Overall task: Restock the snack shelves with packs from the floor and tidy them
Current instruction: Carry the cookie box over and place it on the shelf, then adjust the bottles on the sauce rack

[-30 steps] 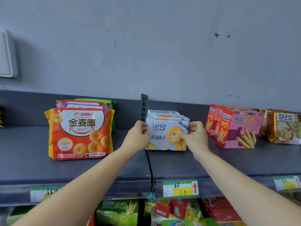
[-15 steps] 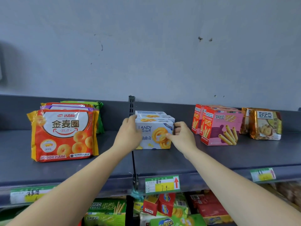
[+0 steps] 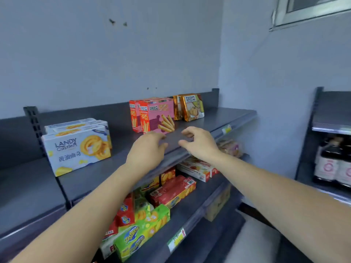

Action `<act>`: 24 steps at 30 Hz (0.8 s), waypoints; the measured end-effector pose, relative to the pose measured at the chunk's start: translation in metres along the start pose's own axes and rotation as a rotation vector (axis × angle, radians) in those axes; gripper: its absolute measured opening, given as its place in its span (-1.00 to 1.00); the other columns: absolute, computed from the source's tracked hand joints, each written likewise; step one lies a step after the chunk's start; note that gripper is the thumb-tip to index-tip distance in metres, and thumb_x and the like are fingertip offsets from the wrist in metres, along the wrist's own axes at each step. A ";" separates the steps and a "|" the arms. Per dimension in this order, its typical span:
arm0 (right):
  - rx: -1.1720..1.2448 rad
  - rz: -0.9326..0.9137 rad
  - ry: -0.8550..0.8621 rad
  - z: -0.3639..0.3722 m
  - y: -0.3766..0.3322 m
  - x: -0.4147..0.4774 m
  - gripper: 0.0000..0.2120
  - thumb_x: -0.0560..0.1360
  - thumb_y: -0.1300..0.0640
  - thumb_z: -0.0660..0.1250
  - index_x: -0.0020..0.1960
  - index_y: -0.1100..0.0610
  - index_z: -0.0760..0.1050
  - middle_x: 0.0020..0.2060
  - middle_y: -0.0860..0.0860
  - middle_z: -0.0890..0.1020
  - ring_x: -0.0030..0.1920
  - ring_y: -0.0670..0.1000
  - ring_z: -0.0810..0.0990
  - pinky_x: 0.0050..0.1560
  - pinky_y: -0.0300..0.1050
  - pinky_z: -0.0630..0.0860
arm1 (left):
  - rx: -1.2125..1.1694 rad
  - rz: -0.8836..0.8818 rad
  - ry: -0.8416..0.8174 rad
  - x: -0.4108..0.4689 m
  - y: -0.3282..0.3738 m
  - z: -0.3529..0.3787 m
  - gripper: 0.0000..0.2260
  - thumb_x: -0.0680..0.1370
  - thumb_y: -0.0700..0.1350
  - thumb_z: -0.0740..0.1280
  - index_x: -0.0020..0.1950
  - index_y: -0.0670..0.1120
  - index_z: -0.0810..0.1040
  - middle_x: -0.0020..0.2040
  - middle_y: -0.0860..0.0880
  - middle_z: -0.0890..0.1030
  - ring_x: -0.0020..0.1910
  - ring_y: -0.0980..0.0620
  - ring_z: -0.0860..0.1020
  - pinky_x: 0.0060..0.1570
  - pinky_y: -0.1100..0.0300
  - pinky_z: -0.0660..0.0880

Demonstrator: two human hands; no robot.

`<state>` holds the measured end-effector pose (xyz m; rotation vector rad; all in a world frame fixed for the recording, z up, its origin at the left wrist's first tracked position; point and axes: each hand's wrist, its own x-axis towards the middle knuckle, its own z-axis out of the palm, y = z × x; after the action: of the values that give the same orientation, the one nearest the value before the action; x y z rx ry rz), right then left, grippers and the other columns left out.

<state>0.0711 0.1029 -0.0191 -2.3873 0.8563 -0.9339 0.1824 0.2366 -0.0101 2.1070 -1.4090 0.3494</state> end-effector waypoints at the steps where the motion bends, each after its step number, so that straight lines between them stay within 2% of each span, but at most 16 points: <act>1: -0.026 0.046 0.026 -0.014 0.014 -0.010 -0.66 0.48 0.00 0.39 0.23 0.04 0.52 0.18 -0.05 0.59 0.19 -0.02 0.54 0.19 -0.08 0.49 | -0.013 0.037 -0.036 0.000 0.013 0.010 -0.67 0.60 -0.07 0.24 0.36 -0.10 0.48 0.32 -0.10 0.52 0.29 -0.10 0.47 0.24 0.04 0.40; 6: -0.162 0.286 0.116 -0.090 0.082 -0.082 -0.69 0.44 0.07 0.41 0.17 0.06 0.58 0.11 0.02 0.65 0.15 0.06 0.58 0.17 -0.07 0.50 | -0.093 0.245 -0.177 -0.012 0.089 0.065 -0.74 0.56 -0.08 0.28 0.22 -0.12 0.57 0.19 -0.15 0.59 0.20 -0.17 0.52 0.12 0.00 0.48; 9: -0.250 0.413 0.123 -0.139 0.118 -0.133 -0.64 0.48 0.07 0.38 0.26 0.11 0.53 0.18 0.04 0.60 0.22 0.05 0.54 0.20 -0.12 0.43 | -0.146 0.355 -0.274 -0.024 0.141 0.098 -0.75 0.54 -0.07 0.28 0.18 -0.11 0.57 0.16 -0.18 0.59 0.17 -0.20 0.53 0.09 0.01 0.48; 11: -0.290 0.491 0.158 -0.170 0.140 -0.166 -0.61 0.48 0.05 0.38 0.28 0.11 0.50 0.20 0.05 0.59 0.21 0.04 0.54 0.20 -0.11 0.43 | -0.163 0.410 -0.336 -0.032 0.179 0.119 -0.73 0.55 -0.05 0.28 0.20 -0.10 0.55 0.18 -0.18 0.58 0.19 -0.19 0.52 0.10 0.02 0.47; 13: -0.322 0.565 0.201 -0.200 0.159 -0.201 -0.61 0.48 0.05 0.39 0.29 0.11 0.50 0.20 0.05 0.59 0.19 0.06 0.55 0.20 -0.06 0.47 | -0.198 0.456 -0.390 -0.043 0.219 0.138 -0.66 0.57 -0.02 0.28 0.33 -0.06 0.50 0.28 -0.14 0.54 0.27 -0.14 0.48 0.20 0.03 0.44; 16: -0.367 0.667 0.250 -0.242 0.186 -0.252 -0.59 0.51 0.06 0.36 0.33 0.11 0.47 0.26 0.04 0.56 0.25 0.07 0.52 0.26 0.00 0.46 | -0.260 0.535 -0.476 -0.061 0.280 0.166 -0.63 0.60 -0.02 0.25 0.39 -0.08 0.43 0.36 -0.10 0.48 0.33 -0.10 0.44 0.29 0.04 0.39; 20: -0.430 0.790 0.267 -0.297 0.229 -0.319 -0.58 0.54 0.06 0.34 0.37 0.12 0.43 0.30 0.05 0.52 0.28 0.06 0.50 0.25 -0.02 0.45 | -0.295 0.642 -0.541 -0.091 0.368 0.200 -0.66 0.60 -0.01 0.24 0.36 -0.06 0.46 0.30 -0.08 0.51 0.27 -0.09 0.46 0.23 0.02 0.43; 24: -0.485 0.902 0.302 -0.349 0.272 -0.381 -0.60 0.52 0.04 0.37 0.32 0.10 0.48 0.27 0.03 0.56 0.24 0.06 0.53 0.20 -0.07 0.47 | -0.322 0.718 -0.605 -0.120 0.454 0.236 -0.73 0.59 -0.02 0.24 0.25 -0.07 0.53 0.18 -0.07 0.56 0.16 -0.09 0.51 0.10 0.02 0.49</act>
<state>-0.5057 0.1096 -0.1121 -1.8186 2.2197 -0.7422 -0.3020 0.0614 -0.1173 1.4310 -2.3765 -0.2732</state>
